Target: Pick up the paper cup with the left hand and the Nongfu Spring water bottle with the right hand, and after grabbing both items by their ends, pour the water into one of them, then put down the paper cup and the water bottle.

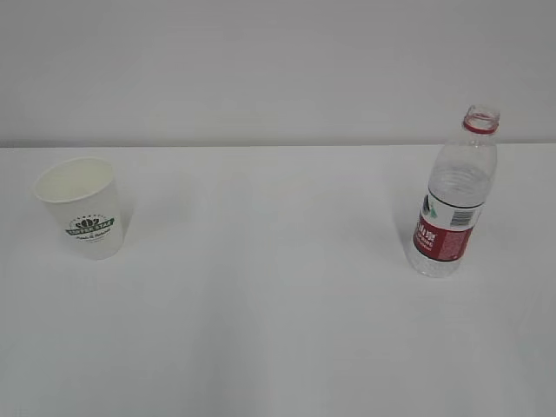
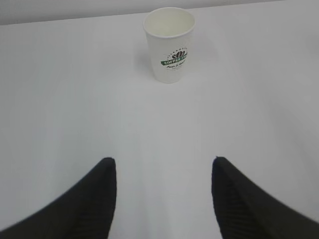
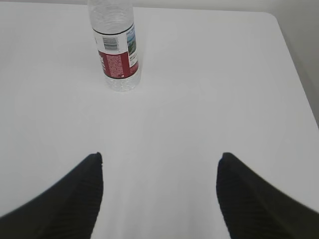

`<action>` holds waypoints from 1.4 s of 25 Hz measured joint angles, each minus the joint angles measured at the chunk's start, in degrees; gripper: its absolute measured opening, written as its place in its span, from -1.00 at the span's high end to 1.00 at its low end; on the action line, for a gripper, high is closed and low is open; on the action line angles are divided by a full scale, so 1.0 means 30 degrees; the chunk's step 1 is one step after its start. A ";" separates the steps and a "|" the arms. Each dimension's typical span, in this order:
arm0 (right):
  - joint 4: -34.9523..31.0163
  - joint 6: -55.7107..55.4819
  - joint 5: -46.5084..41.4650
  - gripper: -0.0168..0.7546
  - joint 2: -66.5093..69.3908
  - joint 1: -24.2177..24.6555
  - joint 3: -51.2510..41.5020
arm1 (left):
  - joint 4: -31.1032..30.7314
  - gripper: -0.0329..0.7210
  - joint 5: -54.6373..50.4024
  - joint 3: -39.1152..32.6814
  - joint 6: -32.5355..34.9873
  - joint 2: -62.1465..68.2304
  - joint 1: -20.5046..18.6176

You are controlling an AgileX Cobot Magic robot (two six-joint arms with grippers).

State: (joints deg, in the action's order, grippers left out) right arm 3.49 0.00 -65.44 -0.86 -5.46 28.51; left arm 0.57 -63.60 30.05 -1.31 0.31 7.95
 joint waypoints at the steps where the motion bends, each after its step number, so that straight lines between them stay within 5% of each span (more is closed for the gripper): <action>1: 0.0000 0.0000 0.0000 -0.43 0.0000 0.0000 0.0000 | 0.0000 -0.26 0.0000 0.0000 0.0000 0.0000 0.0000; 35: 0.0000 0.0000 0.0000 -0.43 0.0000 0.0000 0.0000 | 0.0000 -0.26 0.0000 0.0000 0.0000 0.0000 0.0000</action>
State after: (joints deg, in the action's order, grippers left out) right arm 3.49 0.00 -65.44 -0.86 -5.46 28.51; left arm 0.57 -63.60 30.05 -1.31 0.31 7.95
